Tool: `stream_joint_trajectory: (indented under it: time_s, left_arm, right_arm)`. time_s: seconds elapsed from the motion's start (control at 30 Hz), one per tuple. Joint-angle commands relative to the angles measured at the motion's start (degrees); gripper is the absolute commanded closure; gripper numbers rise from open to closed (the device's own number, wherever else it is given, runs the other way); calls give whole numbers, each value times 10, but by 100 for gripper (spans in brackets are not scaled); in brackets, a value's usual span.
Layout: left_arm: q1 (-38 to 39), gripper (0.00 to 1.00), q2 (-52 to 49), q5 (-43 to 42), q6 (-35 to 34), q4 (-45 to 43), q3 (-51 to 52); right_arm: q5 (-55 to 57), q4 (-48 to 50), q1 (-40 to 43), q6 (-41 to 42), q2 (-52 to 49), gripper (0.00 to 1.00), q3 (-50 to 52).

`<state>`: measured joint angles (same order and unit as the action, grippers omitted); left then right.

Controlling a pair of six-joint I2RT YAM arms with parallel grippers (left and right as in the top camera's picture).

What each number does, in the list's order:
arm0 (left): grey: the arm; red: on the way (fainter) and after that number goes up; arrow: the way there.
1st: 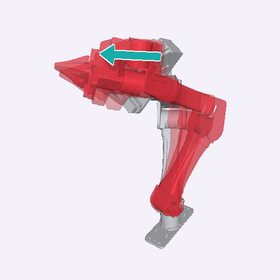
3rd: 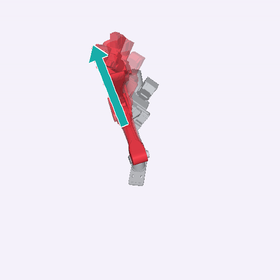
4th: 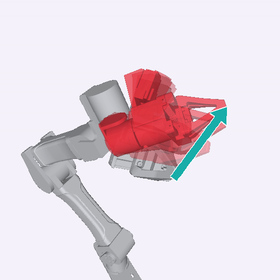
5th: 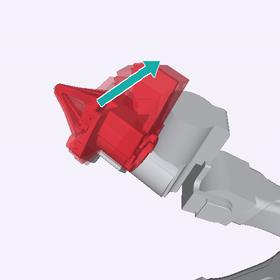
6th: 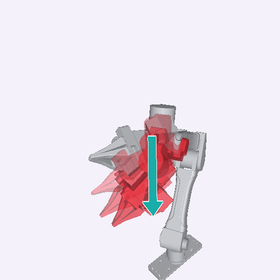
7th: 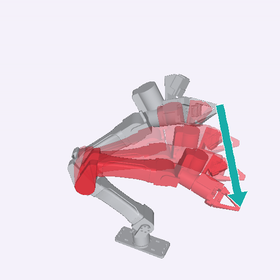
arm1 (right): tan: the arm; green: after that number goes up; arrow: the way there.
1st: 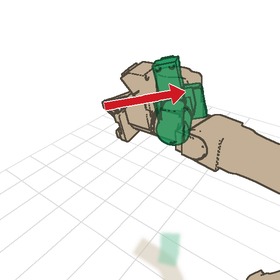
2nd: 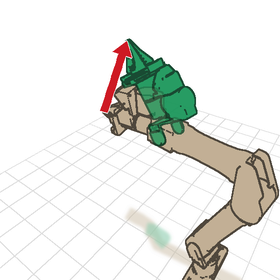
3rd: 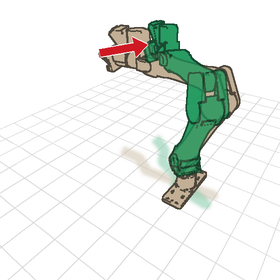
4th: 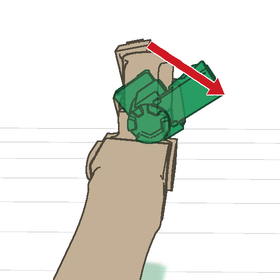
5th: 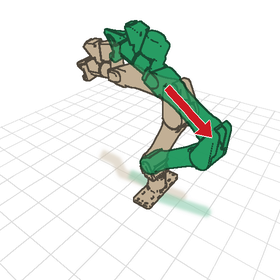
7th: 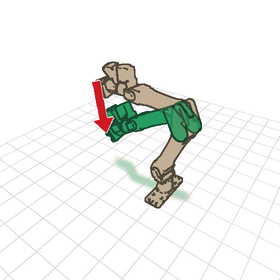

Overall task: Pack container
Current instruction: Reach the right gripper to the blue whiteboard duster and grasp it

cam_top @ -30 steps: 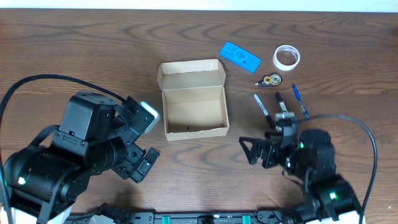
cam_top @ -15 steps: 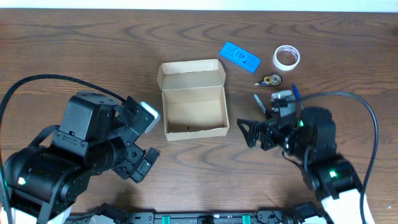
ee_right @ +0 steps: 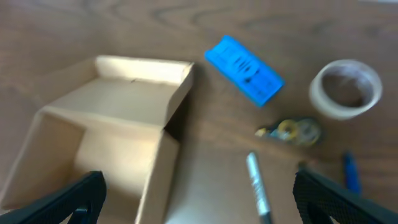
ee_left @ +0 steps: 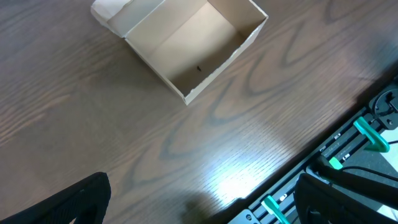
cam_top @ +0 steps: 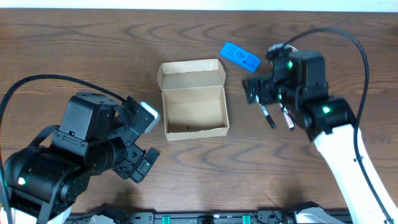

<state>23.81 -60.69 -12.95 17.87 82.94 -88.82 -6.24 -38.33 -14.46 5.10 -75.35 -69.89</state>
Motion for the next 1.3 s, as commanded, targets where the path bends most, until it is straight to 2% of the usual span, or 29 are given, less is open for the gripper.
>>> stream_joint_trajectory:
  time_s: [0.0, 0.13, 0.4, 0.63, 0.97, 1.27]
  left_arm:
    - [-2, 5, 1, -2, 3, 2, -10]
    - [-2, 5, 1, -2, 3, 2, -10]
    - [-2, 5, 1, -2, 3, 2, -10]
    - [-2, 5, 1, -2, 3, 2, -10]
    - [-2, 5, 1, -2, 3, 2, -10]
    - [-2, 5, 1, -2, 3, 2, -10]
  right_arm:
    - [45, 2, 12, -48, -45, 1, -52]
    - [42, 4, 33, -77, -121, 1, -114]
    - [22, 24, 82, -186, -265, 1, -235]
    - [-2, 23, 88, -282, -381, 1, -307]
    - [-73, -1, 85, -313, -514, 1, -395]
    - [-73, -8, 65, -353, -561, 1, -404]
